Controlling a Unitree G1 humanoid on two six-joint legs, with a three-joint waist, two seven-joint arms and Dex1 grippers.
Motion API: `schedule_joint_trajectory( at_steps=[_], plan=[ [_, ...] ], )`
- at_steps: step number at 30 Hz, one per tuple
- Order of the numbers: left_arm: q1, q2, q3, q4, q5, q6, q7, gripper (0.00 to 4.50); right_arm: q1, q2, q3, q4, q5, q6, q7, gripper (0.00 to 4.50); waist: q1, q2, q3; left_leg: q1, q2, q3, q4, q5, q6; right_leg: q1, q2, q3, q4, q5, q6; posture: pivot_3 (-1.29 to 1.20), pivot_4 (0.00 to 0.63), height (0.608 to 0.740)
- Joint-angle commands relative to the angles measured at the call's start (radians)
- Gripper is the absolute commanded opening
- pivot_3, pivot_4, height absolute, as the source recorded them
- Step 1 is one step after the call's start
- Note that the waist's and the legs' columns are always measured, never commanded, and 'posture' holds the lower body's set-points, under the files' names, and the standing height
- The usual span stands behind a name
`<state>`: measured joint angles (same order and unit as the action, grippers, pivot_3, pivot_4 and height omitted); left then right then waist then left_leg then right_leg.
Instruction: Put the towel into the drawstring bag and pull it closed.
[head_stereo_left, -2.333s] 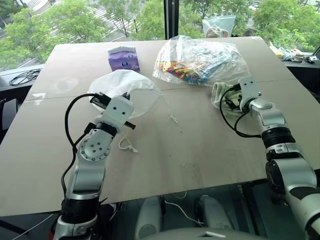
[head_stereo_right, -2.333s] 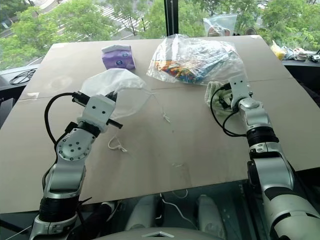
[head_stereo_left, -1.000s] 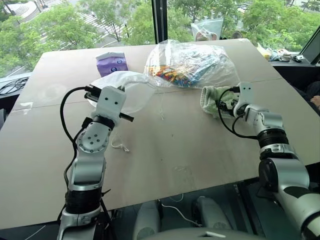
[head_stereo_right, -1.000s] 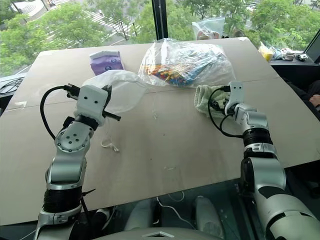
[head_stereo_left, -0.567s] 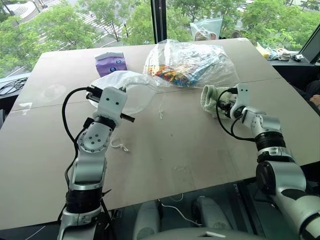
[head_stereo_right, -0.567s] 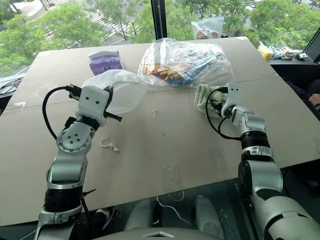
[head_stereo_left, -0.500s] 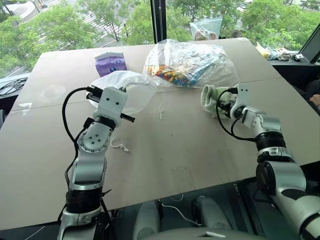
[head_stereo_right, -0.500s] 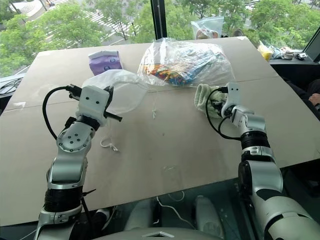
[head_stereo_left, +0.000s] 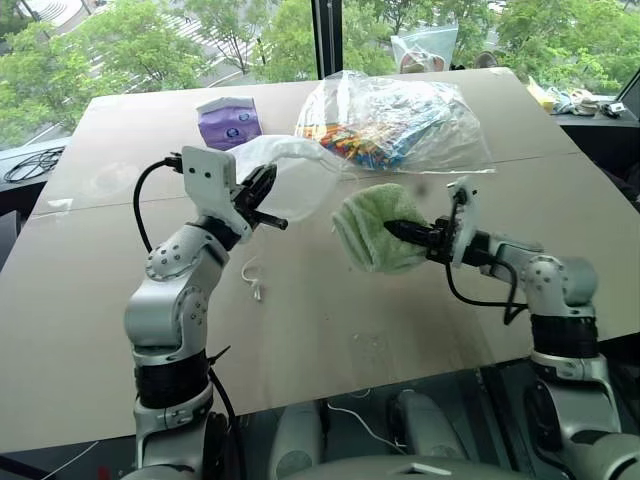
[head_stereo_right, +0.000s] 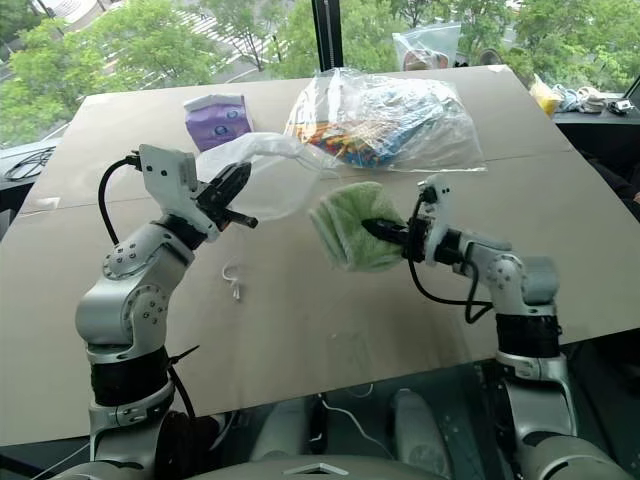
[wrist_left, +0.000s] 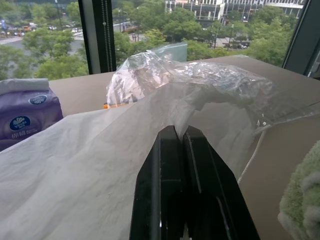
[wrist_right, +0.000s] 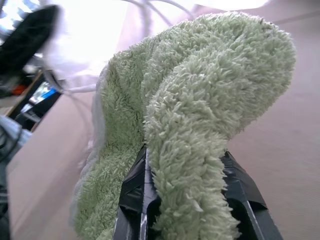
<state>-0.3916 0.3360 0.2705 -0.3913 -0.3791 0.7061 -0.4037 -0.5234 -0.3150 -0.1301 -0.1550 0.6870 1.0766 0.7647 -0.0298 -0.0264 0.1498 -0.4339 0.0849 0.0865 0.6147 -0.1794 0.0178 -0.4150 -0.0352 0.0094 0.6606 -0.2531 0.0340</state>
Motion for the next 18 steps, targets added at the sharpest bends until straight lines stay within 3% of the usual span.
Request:
schedule_joint_trajectory(
  at_steps=[1, 8, 12, 18],
  plan=[
    [-0.023, 0.031, 0.025, -0.047, -0.127, 0.064, -0.052, 0.00, 0.025, -0.032, 0.024, -0.166, 0.128, 0.049, 0.056, 0.13, -0.001, -0.001, 0.001, 0.000, 0.000, 0.000, 0.000, 0.000, 0.000, 0.000, 0.000, 0.000, 0.000, 0.000, 0.000, 0.00, 0.150, 0.740],
    [-0.007, 0.107, -0.006, -0.085, -0.267, 0.136, -0.134, 0.00, -0.041, 0.033, 0.077, -0.188, 0.158, 0.054, -0.042, 0.13, -0.009, -0.001, 0.004, 0.001, 0.000, -0.003, 0.001, 0.000, 0.000, 0.000, 0.001, 0.000, 0.002, 0.000, 0.000, 0.00, 0.150, 0.740],
    [0.007, 0.140, -0.017, -0.107, -0.317, 0.150, -0.165, 0.00, -0.044, -0.022, 0.170, -0.140, 0.070, 0.006, -0.030, 0.13, -0.006, -0.002, 0.004, 0.000, 0.000, -0.003, 0.001, 0.000, 0.000, 0.000, 0.001, 0.000, 0.001, 0.000, -0.001, 0.00, 0.150, 0.740],
    [0.068, 0.242, -0.060, -0.137, -0.339, 0.119, -0.275, 0.00, -0.084, -0.077, 0.197, -0.070, 0.039, -0.001, -0.022, 0.13, -0.005, -0.003, 0.005, 0.000, -0.002, -0.002, 0.001, 0.000, 0.000, 0.000, 0.000, 0.001, 0.000, 0.000, -0.001, 0.00, 0.150, 0.740]
  ],
)
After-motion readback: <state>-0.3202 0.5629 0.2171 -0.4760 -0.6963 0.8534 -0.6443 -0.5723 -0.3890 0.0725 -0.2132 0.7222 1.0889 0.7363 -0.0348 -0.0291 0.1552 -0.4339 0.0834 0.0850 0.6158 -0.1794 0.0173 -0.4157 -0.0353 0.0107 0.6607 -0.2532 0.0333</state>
